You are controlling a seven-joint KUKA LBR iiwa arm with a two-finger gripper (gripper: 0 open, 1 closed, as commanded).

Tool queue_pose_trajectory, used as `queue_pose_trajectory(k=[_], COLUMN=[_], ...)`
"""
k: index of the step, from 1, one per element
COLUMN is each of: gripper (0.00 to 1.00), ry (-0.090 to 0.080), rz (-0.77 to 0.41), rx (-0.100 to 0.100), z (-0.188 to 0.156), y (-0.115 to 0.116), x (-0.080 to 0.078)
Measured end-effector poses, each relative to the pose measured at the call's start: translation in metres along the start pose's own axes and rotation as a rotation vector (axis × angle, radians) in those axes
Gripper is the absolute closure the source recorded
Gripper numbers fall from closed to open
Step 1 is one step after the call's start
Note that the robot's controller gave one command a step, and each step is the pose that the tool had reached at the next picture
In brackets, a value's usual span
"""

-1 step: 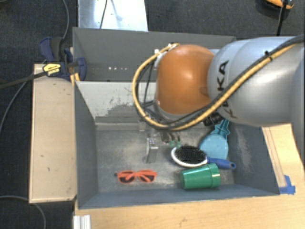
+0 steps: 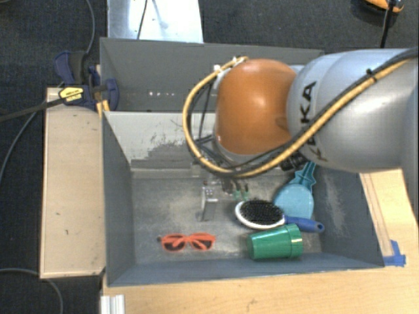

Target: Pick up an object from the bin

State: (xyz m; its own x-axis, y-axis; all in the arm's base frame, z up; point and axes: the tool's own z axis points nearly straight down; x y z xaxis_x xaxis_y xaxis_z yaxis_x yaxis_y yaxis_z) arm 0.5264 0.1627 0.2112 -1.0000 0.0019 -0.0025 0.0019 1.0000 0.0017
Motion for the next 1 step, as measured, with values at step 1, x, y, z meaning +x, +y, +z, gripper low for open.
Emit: queue_pose_trajectory(k=[1], gripper=[0.0], ry=[-0.004], rz=[-0.067], rx=[-0.001], z=[0.0364], y=[-0.002], x=[0.0088])
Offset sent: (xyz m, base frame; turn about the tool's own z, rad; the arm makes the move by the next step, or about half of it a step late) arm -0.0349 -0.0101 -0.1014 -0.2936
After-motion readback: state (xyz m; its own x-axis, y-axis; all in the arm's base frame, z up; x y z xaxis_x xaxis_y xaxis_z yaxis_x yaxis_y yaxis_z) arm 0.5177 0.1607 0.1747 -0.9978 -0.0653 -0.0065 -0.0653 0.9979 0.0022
